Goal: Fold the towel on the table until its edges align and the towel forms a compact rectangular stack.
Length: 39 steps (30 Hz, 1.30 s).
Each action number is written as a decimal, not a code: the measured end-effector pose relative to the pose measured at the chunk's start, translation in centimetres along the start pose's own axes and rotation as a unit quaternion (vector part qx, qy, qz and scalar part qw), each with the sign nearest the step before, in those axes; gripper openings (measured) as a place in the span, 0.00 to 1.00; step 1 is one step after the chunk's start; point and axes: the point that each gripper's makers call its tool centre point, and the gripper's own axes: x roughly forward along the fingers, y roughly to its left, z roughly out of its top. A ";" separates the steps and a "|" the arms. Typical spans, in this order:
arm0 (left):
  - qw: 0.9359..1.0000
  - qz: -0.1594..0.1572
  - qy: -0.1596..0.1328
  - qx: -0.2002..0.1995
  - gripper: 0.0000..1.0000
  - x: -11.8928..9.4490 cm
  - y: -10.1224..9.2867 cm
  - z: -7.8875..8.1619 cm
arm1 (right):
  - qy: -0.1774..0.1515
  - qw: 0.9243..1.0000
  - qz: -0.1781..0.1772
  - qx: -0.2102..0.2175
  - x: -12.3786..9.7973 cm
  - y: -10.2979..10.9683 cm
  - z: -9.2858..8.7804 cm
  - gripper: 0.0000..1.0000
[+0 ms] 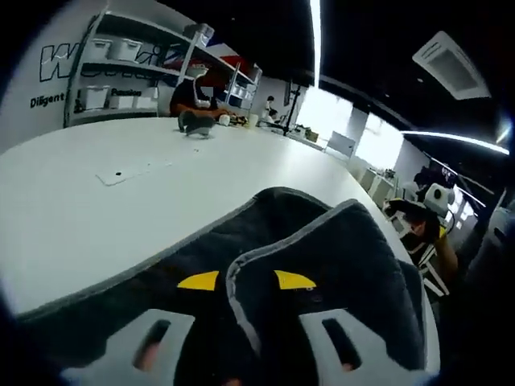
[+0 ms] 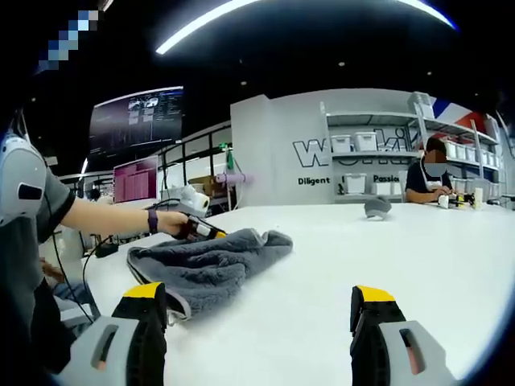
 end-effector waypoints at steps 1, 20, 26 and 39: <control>1.000 0.000 0.001 0.000 0.23 0.0 -0.1 -0.1 | 0.000 1.000 0.000 0.001 0.0 0.0 0.0 0.99; 0.995 0.055 -0.078 0.015 0.04 -7.3 1.4 5.1 | -0.003 1.000 0.008 0.005 0.2 0.6 -0.2 0.98; 0.987 0.116 -0.104 -0.024 0.04 -12.4 4.9 5.5 | -0.007 1.000 0.015 0.005 0.3 1.0 -0.2 0.98; 0.939 0.258 -0.145 -0.176 0.04 -21.6 12.8 2.3 | -0.008 1.000 0.023 0.006 0.6 1.5 -0.1 0.98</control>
